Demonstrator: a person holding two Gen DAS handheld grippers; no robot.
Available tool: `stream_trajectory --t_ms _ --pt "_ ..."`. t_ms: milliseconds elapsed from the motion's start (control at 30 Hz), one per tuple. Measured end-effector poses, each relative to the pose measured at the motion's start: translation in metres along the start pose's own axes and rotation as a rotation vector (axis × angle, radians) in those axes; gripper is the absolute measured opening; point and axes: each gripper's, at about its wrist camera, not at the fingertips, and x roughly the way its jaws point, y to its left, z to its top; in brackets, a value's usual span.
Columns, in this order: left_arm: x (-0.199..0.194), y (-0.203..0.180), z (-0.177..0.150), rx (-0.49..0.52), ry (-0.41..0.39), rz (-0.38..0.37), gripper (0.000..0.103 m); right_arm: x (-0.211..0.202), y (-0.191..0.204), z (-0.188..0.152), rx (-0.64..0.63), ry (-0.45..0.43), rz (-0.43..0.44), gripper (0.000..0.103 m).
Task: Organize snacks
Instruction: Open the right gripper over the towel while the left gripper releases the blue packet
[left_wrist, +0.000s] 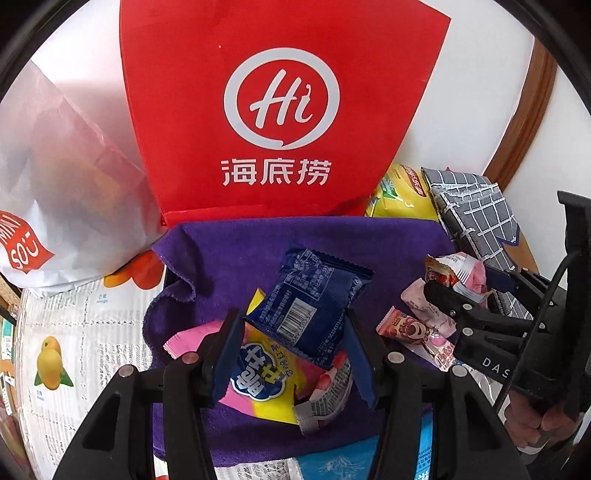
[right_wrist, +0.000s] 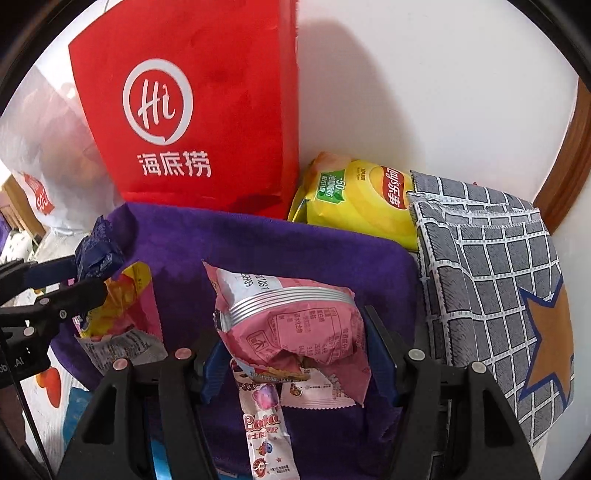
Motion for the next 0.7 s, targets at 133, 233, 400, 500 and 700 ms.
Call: stream_trajectory --t_ms 133,233,400,500,700 --pt "0.002 0.0 -0.001 -0.005 0.007 -0.012 0.053 0.001 -0.001 0.0 0.001 0.006 -0.011 0.07" --pt "0.004 -0.001 -0.001 -0.003 0.011 -0.009 0.053 0.001 -0.003 0.0 0.009 0.001 -0.03 0.08" --pt "0.005 -0.001 -0.001 -0.004 0.013 -0.008 0.053 -0.005 -0.004 0.0 0.016 -0.012 -0.04 0.084" --pt "0.006 0.0 -0.001 -0.011 0.016 -0.02 0.053 -0.008 -0.004 0.001 0.021 -0.023 -0.037 0.084" --pt "0.006 0.0 0.0 -0.017 0.027 -0.029 0.071 -0.017 -0.009 0.004 0.041 -0.042 -0.041 0.084"
